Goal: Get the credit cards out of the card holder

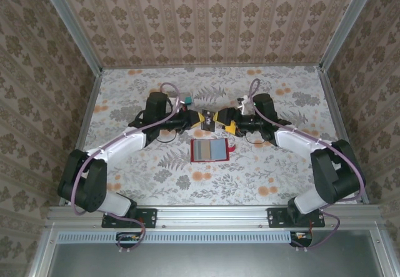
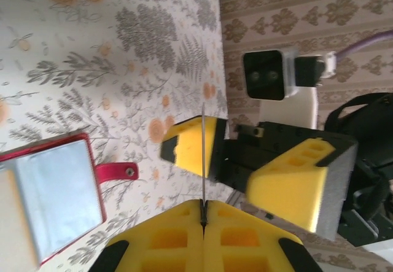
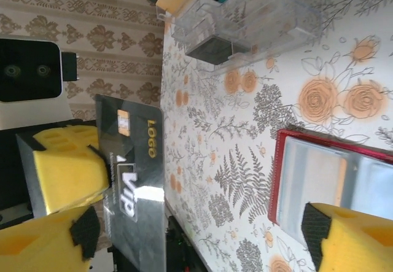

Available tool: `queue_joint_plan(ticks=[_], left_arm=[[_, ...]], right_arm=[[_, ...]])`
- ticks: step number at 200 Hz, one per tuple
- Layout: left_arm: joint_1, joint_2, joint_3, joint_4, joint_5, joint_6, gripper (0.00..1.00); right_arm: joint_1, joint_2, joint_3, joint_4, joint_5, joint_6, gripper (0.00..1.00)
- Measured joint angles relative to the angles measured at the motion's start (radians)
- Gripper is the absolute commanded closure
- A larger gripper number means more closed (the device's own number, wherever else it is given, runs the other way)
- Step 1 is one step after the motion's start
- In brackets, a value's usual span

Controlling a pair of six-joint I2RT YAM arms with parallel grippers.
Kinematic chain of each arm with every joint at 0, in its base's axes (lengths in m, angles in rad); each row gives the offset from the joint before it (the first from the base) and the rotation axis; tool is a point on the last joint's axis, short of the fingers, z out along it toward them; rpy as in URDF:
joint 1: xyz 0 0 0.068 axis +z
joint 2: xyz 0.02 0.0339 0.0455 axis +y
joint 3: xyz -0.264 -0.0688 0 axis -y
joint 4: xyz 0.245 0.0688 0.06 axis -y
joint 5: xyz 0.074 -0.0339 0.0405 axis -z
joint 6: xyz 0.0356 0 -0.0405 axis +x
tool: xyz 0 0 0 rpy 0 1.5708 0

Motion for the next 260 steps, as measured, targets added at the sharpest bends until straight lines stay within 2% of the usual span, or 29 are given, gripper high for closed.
queue_joint_plan(ticks=[22, 41, 64, 95, 119, 144, 200, 233, 260], left_arm=[[0.011, -0.002, 0.085, -0.196, -0.037, 0.14, 1.0], [0.02, -0.002, 0.182, -0.38, -0.114, 0.28, 1.0], [0.031, -0.002, 0.273, -0.553, -0.239, 0.441, 1.0], [0.034, -0.003, 0.312, -0.684, -0.441, 0.658, 1.0], [0.034, -0.003, 0.314, -0.726, -0.58, 0.866, 1.0], [0.034, -0.011, 0.312, -0.736, -0.661, 1.104, 1.0], [0.034, -0.089, 0.227, -0.689, -0.744, 1.566, 1.0], [0.034, -0.087, 0.155, -0.655, -0.766, 1.786, 1.0], [0.04, -0.079, 0.111, -0.611, -0.766, 1.914, 1.0]], right_arm=[[-0.009, -0.039, 0.0, -0.058, 0.015, -0.04, 0.04], [-0.01, -0.067, 0.002, -0.113, 0.033, -0.078, 0.0], [-0.01, -0.092, 0.008, -0.175, 0.056, -0.121, 0.0], [-0.01, -0.137, 0.031, -0.265, 0.087, -0.181, 0.0], [-0.01, -0.158, 0.058, -0.316, 0.103, -0.219, 0.0], [-0.01, -0.192, 0.077, -0.369, 0.138, -0.256, 0.0], [-0.02, -0.24, 0.106, -0.428, 0.167, -0.307, 0.0], [-0.032, -0.241, 0.108, -0.437, 0.167, -0.318, 0.0], [-0.037, -0.241, 0.117, -0.446, 0.168, -0.319, 0.0]])
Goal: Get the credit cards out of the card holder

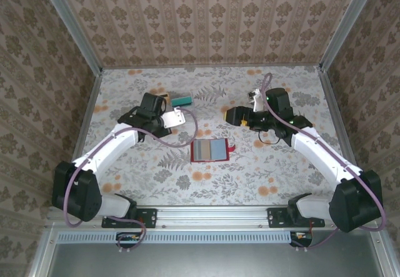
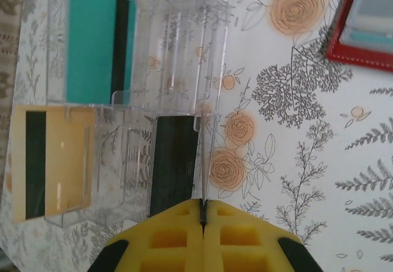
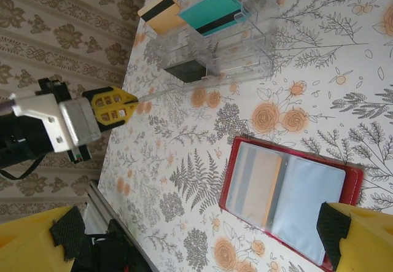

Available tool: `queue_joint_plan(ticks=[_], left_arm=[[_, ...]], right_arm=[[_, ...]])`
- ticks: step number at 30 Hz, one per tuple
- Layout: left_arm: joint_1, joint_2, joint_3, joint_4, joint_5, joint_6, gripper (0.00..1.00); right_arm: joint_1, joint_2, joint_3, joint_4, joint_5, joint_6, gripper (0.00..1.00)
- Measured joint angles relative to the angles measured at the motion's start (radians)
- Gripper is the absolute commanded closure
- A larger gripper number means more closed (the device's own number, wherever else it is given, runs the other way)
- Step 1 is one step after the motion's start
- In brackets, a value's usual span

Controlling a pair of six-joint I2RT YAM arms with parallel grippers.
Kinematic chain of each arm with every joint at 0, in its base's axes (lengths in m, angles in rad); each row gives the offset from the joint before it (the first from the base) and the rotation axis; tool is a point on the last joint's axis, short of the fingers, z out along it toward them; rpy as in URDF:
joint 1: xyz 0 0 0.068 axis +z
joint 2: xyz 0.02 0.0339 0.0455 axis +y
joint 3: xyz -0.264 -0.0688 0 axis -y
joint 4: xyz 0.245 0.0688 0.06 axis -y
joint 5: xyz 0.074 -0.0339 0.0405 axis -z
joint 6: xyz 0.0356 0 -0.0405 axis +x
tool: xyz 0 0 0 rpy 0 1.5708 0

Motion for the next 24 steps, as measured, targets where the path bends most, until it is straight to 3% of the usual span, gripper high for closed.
queue_joint_plan(ticks=[9, 24], left_arm=[[0.065, 0.12, -0.018, 0.117, -0.04, 0.16, 1.0], [0.095, 0.235, -0.017, 0.193, -0.038, 0.175, 1.0]], right_arm=[[-0.015, 0.002, 0.011, 0.0, -0.001, 0.0, 0.0], [-0.031, 0.074, 0.056, 0.001, -0.015, 0.0, 0.0]])
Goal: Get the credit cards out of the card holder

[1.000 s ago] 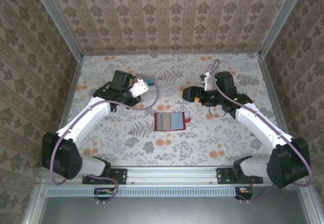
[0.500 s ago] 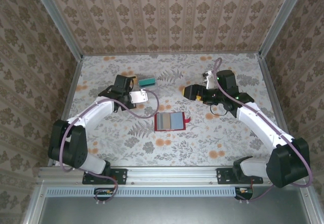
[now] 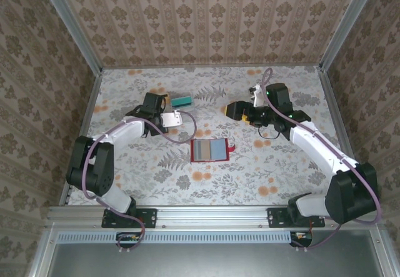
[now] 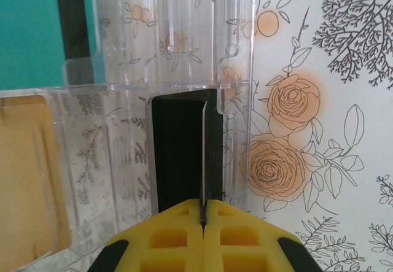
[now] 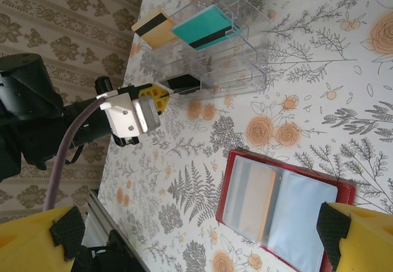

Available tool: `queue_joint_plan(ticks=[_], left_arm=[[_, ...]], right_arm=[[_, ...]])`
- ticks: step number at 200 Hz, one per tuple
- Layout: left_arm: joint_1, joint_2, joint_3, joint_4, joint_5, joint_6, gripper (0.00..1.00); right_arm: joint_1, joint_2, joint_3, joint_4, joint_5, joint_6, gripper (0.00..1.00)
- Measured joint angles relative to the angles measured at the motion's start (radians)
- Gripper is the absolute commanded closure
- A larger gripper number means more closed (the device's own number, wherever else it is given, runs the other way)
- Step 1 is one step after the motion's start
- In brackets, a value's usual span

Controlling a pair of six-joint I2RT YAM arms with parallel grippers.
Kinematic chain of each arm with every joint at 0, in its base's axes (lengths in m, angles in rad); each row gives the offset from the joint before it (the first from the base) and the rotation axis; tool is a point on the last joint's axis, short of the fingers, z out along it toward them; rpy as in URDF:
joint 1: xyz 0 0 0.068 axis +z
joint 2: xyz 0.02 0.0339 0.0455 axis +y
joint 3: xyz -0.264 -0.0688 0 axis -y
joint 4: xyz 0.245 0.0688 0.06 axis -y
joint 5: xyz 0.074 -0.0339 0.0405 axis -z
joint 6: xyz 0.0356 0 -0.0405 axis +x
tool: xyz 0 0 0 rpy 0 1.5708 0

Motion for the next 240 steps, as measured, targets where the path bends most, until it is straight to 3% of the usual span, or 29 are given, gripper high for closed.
queue_joint_plan(ticks=[56, 71, 93, 136, 168, 240], left_arm=[[0.011, 0.029, 0.011, 0.0, 0.014, -0.001, 1.0], [0.011, 0.034, 0.014, 0.0, 0.015, -0.003, 0.95], [0.011, 0.051, 0.028, -0.001, 0.015, -0.006, 1.0], [0.011, 0.058, 0.04, 0.0, 0.016, -0.015, 1.0], [0.011, 0.059, 0.042, 0.0, 0.019, -0.018, 0.85], [0.017, 0.084, 0.047, 0.027, -0.01, -0.027, 0.8]], right_arm=[[-0.002, 0.022, 0.002, 0.0, -0.015, 0.0, 0.0], [-0.002, 0.024, 0.003, 0.001, -0.016, 0.0, 0.0], [-0.004, 0.031, 0.004, 0.002, -0.016, 0.001, 0.0], [-0.004, 0.036, 0.005, 0.012, -0.021, 0.004, 0.0], [-0.004, 0.036, 0.005, 0.022, -0.023, 0.004, 0.0], [-0.006, 0.07, 0.007, 0.03, -0.035, 0.02, 0.0]])
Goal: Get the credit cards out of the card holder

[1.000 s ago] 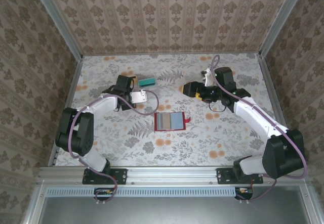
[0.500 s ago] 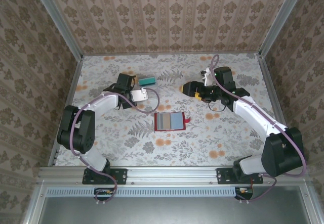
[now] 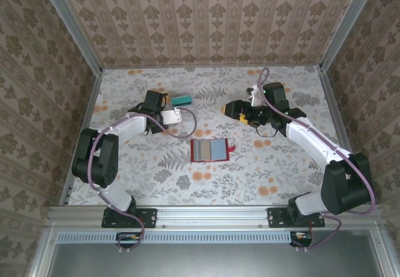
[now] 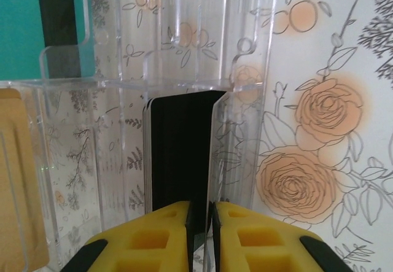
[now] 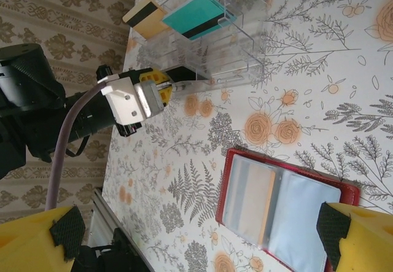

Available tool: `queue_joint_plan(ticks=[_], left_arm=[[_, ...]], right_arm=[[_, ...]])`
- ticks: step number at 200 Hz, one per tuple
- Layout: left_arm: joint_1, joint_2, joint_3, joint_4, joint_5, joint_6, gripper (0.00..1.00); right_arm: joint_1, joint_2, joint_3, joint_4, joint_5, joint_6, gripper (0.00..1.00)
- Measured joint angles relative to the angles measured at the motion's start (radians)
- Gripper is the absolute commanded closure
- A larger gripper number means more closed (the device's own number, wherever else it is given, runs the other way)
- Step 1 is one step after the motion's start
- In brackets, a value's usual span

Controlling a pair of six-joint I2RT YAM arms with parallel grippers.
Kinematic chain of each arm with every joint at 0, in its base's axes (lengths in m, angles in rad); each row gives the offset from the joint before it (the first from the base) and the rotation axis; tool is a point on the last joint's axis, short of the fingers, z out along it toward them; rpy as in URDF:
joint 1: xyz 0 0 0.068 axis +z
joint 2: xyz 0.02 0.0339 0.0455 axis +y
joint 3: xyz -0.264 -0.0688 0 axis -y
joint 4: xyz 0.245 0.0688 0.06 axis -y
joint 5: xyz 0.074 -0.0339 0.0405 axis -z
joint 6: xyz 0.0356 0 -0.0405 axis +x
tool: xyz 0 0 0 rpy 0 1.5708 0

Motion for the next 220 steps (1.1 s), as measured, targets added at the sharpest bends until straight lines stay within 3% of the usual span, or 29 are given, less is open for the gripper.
queue_joint_plan(ticks=[127, 173, 220], left_arm=[[0.0, 0.038, 0.019, 0.068, -0.096, -0.011, 0.74], [0.0, 0.038, 0.02, 0.07, -0.1, -0.014, 0.8], [0.0, 0.038, 0.02, 0.07, -0.1, -0.015, 0.79]], right_arm=[[-0.002, 0.0, 0.0, 0.001, -0.006, 0.007, 0.0], [-0.002, 0.0, 0.0, 0.011, -0.007, 0.012, 0.0], [-0.002, 0.0, 0.0, 0.024, -0.007, 0.021, 0.0]])
